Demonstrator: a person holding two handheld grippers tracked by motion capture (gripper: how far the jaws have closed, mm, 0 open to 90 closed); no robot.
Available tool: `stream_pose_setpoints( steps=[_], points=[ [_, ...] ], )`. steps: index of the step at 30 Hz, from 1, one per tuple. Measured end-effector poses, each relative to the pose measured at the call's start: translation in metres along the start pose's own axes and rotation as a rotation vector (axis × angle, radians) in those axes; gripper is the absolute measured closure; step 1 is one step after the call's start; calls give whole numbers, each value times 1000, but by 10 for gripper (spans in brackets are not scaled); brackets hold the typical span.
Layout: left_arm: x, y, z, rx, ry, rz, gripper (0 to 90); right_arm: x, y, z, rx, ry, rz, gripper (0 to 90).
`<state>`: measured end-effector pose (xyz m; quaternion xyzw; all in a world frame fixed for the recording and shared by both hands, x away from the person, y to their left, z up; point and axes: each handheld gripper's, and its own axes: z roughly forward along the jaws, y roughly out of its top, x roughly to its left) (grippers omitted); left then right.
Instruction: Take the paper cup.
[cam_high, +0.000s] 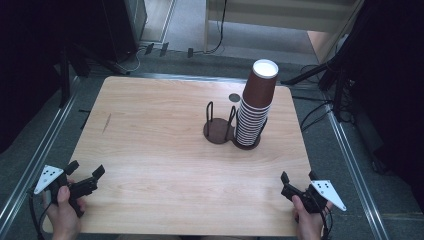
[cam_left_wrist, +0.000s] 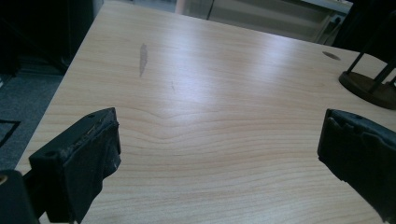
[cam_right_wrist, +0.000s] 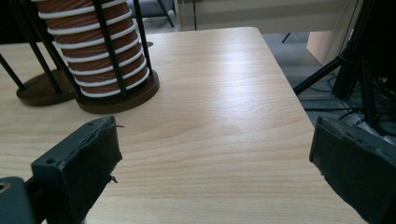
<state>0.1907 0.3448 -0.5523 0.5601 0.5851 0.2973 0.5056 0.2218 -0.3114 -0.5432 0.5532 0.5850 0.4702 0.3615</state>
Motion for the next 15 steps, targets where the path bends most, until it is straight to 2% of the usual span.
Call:
stream_pose_setpoints(
  steps=[1,3,4,5,9,11,15],
  points=[
    [0,0,0,0,0,0,0,0,0,0,0,0,0,16],
    [-4,-1,0,-3,25,34,0,4,-1,0,-4,-14,-35,16],
    [-4,-1,0,-3,25,34,0,4,-1,0,-4,-16,-38,16],
    [-6,0,2,11,18,60,0,4,-1,1,-7,-21,-39,16],
    [-7,1,7,44,-8,82,0,4,-1,2,-16,-44,-18,16],
    [-7,1,8,41,-4,68,0,5,-1,2,-18,-44,-17,16],
    [-8,1,9,40,5,71,0,6,-1,5,-7,-38,-38,16]
  ],
)
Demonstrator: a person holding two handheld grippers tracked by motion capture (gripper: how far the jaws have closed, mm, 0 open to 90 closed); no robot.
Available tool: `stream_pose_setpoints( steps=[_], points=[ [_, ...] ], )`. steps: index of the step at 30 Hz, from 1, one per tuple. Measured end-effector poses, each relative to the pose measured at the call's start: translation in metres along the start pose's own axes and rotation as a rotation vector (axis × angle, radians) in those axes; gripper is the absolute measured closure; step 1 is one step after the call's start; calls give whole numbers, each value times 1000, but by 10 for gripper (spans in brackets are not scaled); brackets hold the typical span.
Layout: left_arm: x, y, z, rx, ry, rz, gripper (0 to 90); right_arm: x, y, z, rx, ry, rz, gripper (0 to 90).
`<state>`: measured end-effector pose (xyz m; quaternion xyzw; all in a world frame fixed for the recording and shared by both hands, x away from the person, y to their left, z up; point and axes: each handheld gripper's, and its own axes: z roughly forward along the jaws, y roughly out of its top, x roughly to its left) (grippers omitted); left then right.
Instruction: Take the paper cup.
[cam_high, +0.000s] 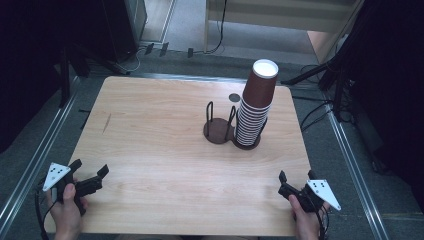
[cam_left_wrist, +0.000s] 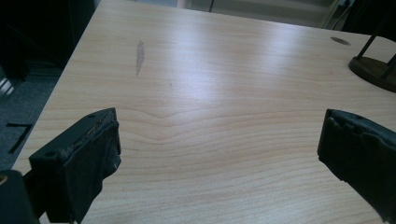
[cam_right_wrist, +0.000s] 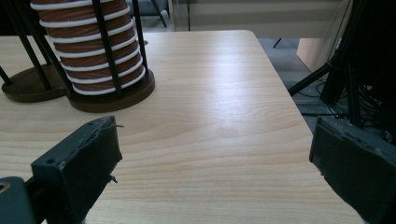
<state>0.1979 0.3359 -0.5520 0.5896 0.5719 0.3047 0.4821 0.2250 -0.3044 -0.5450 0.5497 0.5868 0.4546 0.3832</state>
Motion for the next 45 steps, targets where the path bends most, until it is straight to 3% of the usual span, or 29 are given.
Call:
stream_pose_setpoints(
  steps=[8,10,12,18,22,23,27,33,39,45],
  points=[
    [0,0,-1,-7,5,-14,0,-3,1,1,-5,8,43,124],
    [0,0,-1,-7,4,-11,0,-2,3,3,7,-14,35,124],
    [-1,0,-1,2,0,2,0,-2,5,3,15,-1,35,120],
    [-1,0,0,7,-22,3,0,4,13,3,9,10,83,111],
    [0,-1,-2,-2,-23,-10,0,14,21,4,9,27,63,112],
    [0,-1,-2,-6,-20,-18,0,23,25,4,1,43,38,94],
    [1,-2,-3,-10,-17,-28,0,35,30,2,-2,54,-1,83],
    [2,-2,-5,-18,-15,-34,0,42,51,1,-26,91,32,48],
    [0,-4,-8,-28,-12,-20,0,51,68,5,-26,105,2,39],
    [-1,-4,-9,-33,-12,-21,0,60,82,9,-26,133,2,11]
  ],
)
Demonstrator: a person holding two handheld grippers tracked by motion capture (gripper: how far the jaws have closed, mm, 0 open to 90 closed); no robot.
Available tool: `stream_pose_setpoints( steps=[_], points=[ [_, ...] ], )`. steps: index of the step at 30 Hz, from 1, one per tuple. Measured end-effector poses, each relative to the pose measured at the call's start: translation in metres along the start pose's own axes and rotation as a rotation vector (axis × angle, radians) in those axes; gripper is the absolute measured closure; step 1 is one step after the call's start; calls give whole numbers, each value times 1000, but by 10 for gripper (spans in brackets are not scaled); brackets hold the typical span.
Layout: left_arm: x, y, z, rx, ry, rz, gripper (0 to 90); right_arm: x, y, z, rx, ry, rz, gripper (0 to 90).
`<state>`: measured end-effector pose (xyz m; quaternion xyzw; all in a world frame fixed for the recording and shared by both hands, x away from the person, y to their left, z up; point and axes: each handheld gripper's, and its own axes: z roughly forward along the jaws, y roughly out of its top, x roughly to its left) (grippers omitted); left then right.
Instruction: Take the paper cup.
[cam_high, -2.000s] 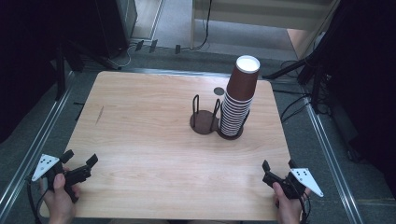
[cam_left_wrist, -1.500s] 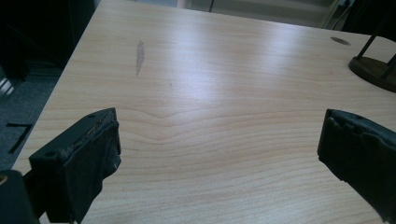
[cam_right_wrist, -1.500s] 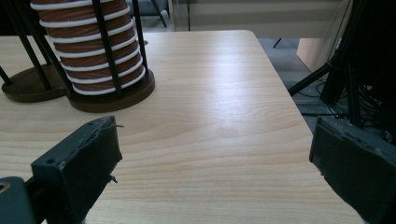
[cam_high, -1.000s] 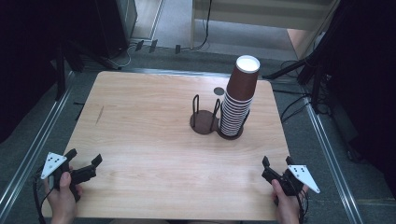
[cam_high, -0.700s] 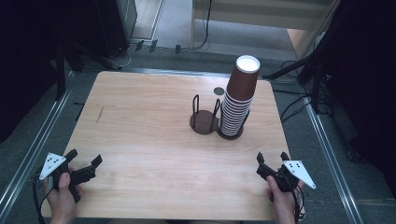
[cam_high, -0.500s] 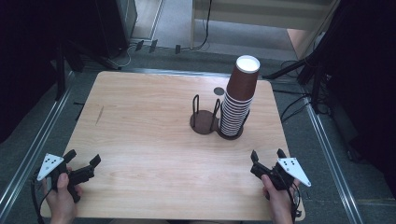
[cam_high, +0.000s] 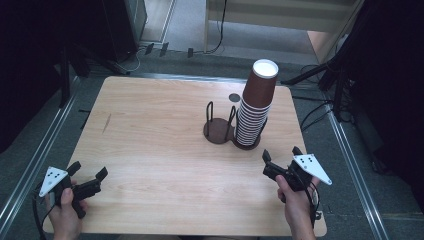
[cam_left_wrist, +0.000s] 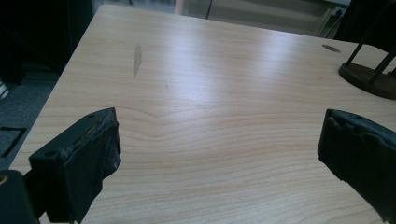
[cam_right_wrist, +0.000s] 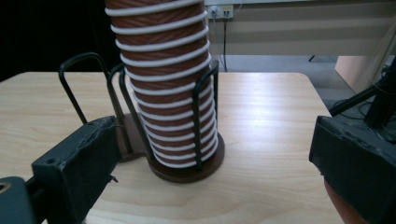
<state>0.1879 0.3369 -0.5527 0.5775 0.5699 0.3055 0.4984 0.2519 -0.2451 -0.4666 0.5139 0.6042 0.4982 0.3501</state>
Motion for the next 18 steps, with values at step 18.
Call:
stream_pose_setpoints(
  steps=[18],
  points=[
    [-3,-1,-1,-2,-1,25,0,27,48,16,-33,28,-31,0]
  ],
)
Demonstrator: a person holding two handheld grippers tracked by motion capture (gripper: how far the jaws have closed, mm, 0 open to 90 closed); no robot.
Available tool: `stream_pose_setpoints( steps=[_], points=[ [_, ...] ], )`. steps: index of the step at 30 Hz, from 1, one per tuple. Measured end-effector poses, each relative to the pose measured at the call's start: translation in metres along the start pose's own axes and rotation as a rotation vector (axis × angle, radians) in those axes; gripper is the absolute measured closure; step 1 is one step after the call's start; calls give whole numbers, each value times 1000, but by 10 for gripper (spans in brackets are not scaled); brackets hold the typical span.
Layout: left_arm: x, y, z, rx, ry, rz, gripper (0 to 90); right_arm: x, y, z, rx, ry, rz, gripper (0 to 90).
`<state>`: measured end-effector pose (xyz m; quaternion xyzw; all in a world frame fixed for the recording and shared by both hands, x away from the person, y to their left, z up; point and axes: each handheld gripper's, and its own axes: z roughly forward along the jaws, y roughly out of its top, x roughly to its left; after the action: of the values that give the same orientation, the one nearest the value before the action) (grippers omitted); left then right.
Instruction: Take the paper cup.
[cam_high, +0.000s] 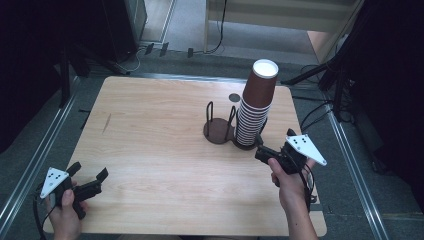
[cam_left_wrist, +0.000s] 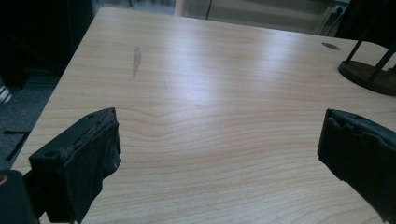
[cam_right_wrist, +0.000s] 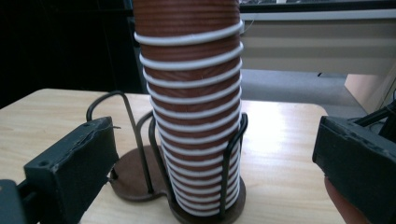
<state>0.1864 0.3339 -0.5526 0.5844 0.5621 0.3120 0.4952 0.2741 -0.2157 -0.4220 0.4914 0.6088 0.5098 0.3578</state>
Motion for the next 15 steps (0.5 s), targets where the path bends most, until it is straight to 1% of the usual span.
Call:
stream_pose_setpoints(
  steps=[3,7,9,10,11,12,13,14,15],
  points=[
    [-1,0,1,5,0,5,0,4,6,3,-8,-1,-6,0],
    [-2,1,2,9,-3,10,0,9,16,6,-22,10,-1,0],
    [-4,1,3,13,-1,30,0,13,21,8,-30,17,-4,0],
    [-4,1,3,13,-1,30,0,13,21,8,-30,17,-4,0],
    [-4,1,3,8,-4,36,0,17,25,9,-42,36,-5,0],
    [-4,1,3,7,-6,38,0,17,25,9,-42,36,-5,0],
    [-4,1,3,8,-8,39,0,21,28,11,-48,47,-18,3],
    [-4,1,3,10,-8,39,0,21,28,11,-48,47,-18,3],
    [-4,1,3,12,-10,39,0,25,29,14,-47,50,-38,3]
  ],
)
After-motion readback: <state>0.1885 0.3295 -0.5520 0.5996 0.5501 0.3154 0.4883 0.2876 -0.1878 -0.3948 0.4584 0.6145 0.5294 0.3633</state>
